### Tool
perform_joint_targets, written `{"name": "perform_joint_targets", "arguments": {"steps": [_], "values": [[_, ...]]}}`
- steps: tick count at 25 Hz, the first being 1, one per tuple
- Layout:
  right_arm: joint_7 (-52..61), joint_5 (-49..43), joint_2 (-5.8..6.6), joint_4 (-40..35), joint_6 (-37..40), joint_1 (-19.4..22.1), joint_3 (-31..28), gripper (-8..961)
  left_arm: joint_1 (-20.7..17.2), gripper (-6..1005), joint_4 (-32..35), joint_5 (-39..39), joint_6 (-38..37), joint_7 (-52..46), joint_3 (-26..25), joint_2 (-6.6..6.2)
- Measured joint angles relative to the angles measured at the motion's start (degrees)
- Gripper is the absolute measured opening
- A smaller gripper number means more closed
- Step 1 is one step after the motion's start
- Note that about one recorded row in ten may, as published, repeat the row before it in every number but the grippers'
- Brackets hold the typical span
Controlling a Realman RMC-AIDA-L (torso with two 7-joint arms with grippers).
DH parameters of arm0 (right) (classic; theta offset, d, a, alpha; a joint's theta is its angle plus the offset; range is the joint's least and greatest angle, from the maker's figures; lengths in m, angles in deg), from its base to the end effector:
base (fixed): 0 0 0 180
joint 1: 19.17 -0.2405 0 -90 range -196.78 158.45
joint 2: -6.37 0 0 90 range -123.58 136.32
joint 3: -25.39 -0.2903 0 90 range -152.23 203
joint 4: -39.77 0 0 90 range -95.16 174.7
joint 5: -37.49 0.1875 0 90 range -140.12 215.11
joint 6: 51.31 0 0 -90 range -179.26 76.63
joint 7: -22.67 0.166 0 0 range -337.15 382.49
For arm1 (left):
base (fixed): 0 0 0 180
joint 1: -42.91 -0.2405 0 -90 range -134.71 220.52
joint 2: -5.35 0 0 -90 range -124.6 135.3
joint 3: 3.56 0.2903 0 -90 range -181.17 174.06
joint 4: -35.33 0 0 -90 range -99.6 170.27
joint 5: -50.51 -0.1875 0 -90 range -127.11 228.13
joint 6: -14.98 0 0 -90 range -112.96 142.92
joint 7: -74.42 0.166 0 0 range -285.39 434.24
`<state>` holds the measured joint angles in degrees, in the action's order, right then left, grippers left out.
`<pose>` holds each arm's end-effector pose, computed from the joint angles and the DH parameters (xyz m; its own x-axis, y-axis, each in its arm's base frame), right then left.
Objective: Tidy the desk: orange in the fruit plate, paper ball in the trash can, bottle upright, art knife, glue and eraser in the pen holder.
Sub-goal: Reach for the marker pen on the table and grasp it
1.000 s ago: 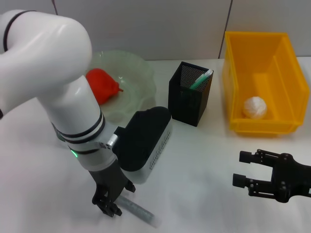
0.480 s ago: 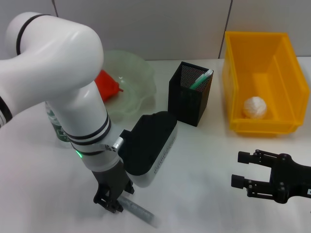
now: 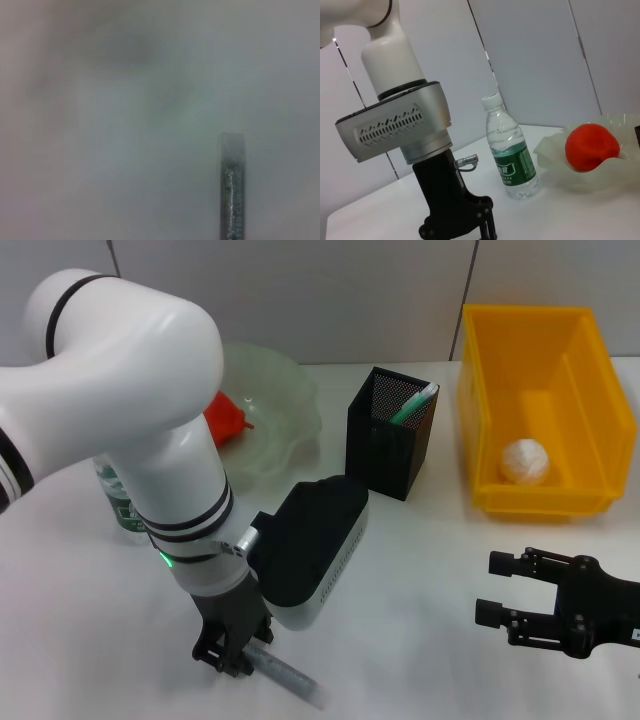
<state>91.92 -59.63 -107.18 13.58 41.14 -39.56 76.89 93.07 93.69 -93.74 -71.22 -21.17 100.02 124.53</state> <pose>0.3100 0.2756 -0.0270 0.7038 -0.3716 -0.6055 -0.5177 -0.8519 -0.0790 -0.1920 0.3440 -0.1099 0.6701 -0.5053 -0.5437 -0.3841 -0.8629 0.3285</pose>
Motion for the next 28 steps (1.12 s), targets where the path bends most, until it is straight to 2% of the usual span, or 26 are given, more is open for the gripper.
{"name": "perform_joint_targets", "arguments": {"steps": [5,8,28], "values": [[0.0,0.0,-0.09,0.0,0.0,0.0,0.0,771,0.2,377,0.0,-0.1,0.0,-0.4,0.9,0.0],[0.0,0.0,-0.09,-0.1,0.0,0.0,0.0,771,0.3,290,0.0,-0.2,0.0,-0.4,0.9,0.0],[-0.2,0.2,-0.18,-0.1,0.0,-0.1,0.0,770,1.2,156,-0.9,-0.2,0.0,-0.3,1.9,-0.01]]}}
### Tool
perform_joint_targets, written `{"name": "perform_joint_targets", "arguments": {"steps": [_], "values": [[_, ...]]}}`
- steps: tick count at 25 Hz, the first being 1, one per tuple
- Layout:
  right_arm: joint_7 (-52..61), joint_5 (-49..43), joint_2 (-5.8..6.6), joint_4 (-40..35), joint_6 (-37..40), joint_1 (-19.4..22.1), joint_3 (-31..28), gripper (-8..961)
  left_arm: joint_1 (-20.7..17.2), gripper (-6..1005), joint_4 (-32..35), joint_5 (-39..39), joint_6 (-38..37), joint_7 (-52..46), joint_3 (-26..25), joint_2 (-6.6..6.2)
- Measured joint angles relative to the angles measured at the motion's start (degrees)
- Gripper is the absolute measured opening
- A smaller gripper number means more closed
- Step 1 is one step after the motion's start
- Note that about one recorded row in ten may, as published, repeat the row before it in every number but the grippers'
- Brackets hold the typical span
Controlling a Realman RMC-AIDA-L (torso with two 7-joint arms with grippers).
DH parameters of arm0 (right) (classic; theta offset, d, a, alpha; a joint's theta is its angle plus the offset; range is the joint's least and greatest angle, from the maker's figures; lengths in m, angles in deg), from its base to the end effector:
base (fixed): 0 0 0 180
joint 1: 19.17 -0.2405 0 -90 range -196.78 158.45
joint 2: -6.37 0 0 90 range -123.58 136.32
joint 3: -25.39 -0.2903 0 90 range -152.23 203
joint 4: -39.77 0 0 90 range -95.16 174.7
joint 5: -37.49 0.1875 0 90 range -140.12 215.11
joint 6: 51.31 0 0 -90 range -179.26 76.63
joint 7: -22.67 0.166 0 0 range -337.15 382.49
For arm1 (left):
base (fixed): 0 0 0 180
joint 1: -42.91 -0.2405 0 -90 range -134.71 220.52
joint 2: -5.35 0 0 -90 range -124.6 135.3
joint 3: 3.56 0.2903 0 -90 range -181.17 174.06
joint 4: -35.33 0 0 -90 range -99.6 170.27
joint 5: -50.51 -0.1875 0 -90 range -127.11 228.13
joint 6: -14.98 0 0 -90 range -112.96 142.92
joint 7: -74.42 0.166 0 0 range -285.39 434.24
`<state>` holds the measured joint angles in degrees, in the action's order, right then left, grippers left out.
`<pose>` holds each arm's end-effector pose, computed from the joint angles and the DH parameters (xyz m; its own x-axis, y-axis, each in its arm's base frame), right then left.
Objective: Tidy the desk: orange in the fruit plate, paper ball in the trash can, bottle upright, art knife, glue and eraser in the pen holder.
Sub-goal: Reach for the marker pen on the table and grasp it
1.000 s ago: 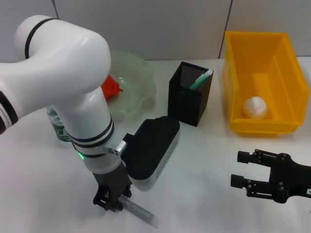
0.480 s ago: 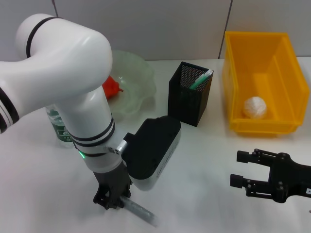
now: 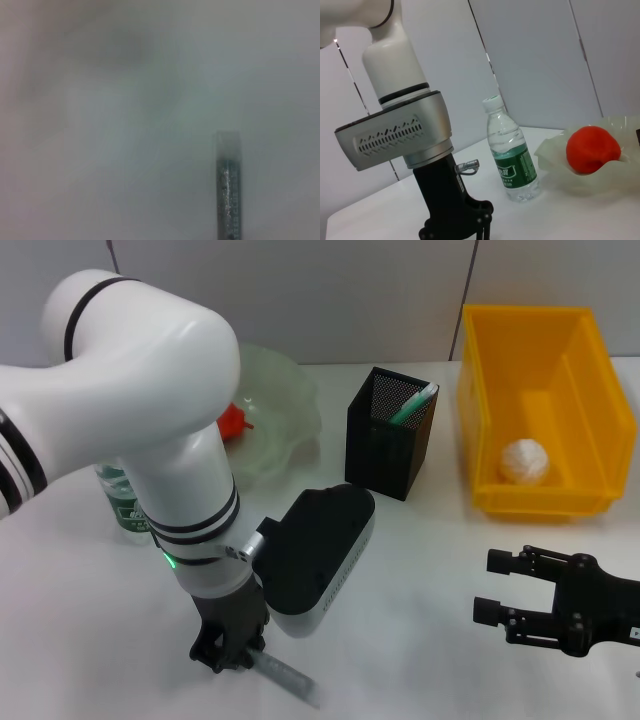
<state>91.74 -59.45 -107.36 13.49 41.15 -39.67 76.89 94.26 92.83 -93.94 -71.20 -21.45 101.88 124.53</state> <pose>0.3083 0.2764 -0.0277 0.7038 -0.3657 -0.6090 -0.5135 -0.8543 -0.0803 -0.1909 0.3444 -0.1116 0.6410 -0.5278 -0.5574 -0.3918 -0.8494 0.3537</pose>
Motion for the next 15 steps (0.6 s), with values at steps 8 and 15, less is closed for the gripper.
{"name": "perform_joint_targets", "arguments": {"steps": [8,15], "values": [[0.0,-0.1,0.0,0.0,0.2,-0.1,0.0,770,0.2,144,-0.1,-0.1,0.1,-0.6,0.4,0.0],[0.0,-0.1,0.0,-0.1,0.4,-0.1,0.0,770,0.2,191,0.0,-0.1,0.2,-0.8,0.4,0.0]]}}
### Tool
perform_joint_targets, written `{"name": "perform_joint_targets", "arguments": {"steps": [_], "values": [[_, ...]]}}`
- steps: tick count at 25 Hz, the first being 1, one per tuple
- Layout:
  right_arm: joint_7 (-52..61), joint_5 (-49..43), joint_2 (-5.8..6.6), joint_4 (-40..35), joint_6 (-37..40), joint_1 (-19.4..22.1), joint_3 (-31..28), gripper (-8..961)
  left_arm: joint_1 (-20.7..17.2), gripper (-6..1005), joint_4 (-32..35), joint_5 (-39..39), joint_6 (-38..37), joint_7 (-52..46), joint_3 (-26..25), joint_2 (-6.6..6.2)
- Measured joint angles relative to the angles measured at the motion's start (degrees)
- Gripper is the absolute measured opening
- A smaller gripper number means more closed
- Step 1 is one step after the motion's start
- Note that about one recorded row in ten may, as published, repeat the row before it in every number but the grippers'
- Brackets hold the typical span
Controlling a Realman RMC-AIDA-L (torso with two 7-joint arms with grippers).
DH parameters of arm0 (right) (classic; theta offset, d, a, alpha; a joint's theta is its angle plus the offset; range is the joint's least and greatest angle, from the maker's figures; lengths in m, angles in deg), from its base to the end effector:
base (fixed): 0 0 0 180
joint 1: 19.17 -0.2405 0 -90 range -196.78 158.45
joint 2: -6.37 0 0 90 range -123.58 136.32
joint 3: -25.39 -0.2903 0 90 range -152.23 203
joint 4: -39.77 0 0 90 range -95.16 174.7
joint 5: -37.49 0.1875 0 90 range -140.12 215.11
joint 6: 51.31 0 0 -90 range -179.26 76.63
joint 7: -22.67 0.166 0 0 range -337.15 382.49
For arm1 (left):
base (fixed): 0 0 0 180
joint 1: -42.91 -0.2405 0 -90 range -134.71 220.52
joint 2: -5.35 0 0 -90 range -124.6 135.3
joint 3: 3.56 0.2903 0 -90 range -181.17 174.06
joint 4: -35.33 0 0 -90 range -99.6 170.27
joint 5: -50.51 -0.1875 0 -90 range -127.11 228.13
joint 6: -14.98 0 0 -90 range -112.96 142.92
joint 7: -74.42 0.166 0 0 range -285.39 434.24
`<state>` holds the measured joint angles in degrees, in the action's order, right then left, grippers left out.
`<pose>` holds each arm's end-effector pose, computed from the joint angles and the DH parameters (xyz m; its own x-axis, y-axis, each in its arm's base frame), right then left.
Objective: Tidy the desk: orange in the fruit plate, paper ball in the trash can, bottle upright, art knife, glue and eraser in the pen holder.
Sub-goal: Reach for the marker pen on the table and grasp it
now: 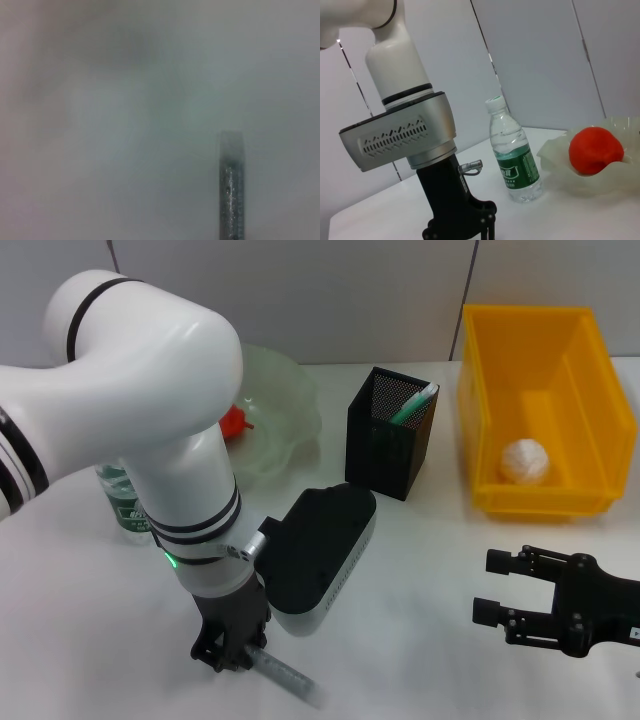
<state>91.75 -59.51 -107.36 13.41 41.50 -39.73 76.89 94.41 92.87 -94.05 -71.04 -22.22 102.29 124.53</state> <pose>0.3073 0.2761 -0.0274 0.7043 -0.3636 -0.6098 -0.5088 -0.8575 -0.0764 -0.1904 0.3448 -0.1120 0.6391 -0.5229 -0.5641 -0.3893 -0.8524 0.3490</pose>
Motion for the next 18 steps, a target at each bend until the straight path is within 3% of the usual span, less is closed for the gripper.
{"name": "perform_joint_targets", "arguments": {"steps": [18], "values": [[-0.2,0.2,0.0,0.0,-0.3,0.0,0.0,771,0.0,224,-0.1,-0.2,0.1,0.0,0.1,0.0]]}}
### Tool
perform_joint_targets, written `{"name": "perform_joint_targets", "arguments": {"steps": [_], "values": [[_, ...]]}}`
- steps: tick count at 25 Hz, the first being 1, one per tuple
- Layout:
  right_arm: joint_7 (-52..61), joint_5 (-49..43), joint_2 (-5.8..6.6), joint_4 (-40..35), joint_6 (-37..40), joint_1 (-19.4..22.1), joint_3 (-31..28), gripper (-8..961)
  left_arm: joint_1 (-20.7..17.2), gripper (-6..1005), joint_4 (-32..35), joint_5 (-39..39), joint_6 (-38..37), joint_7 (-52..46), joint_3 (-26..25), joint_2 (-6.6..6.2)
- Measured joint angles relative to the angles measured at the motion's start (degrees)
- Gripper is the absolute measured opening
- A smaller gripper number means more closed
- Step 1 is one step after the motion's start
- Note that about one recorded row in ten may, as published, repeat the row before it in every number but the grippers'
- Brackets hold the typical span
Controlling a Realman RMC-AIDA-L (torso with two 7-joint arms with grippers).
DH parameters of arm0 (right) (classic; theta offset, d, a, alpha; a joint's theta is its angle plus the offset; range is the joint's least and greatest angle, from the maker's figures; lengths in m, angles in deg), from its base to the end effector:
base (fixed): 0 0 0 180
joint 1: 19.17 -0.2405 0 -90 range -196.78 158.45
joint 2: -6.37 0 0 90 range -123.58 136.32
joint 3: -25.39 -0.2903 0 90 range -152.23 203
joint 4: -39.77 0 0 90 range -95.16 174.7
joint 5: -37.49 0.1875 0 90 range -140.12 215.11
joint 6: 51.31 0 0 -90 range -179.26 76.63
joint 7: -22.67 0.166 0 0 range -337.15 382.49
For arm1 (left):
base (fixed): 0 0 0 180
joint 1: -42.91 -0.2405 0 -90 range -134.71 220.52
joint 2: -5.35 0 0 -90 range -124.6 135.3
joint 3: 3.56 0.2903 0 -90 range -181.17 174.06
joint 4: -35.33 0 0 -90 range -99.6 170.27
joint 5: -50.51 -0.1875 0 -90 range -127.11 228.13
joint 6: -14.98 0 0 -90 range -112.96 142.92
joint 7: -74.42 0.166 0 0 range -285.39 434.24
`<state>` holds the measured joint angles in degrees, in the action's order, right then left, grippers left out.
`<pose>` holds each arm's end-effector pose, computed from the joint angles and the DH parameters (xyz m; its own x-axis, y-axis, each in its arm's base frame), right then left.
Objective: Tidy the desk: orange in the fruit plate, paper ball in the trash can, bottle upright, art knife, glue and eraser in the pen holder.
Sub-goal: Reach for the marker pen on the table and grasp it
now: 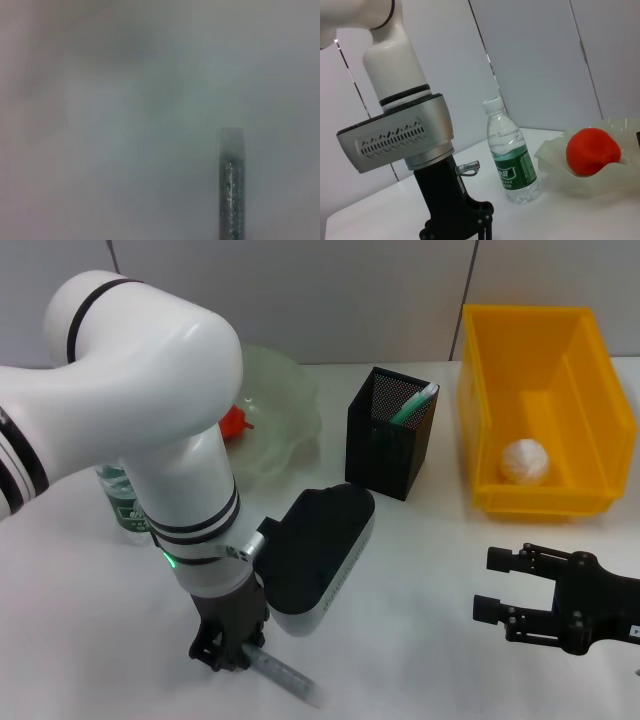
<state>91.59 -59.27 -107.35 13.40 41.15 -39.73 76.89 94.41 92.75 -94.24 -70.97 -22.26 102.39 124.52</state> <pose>0.3077 0.2773 -0.0271 0.7051 -0.3602 -0.6108 -0.5101 -0.8560 -0.0841 -0.1913 0.3451 -0.1119 0.6362 -0.5225 -0.5676 -0.3885 -0.8527 0.3494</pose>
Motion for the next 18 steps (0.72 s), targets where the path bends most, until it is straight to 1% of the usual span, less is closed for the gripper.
{"name": "perform_joint_targets", "arguments": {"steps": [18], "values": [[-0.5,0.1,-0.07,0.0,0.0,0.0,0.0,771,0.0,214,0.0,-0.3,0.3,0.0,0.6,0.0]]}}
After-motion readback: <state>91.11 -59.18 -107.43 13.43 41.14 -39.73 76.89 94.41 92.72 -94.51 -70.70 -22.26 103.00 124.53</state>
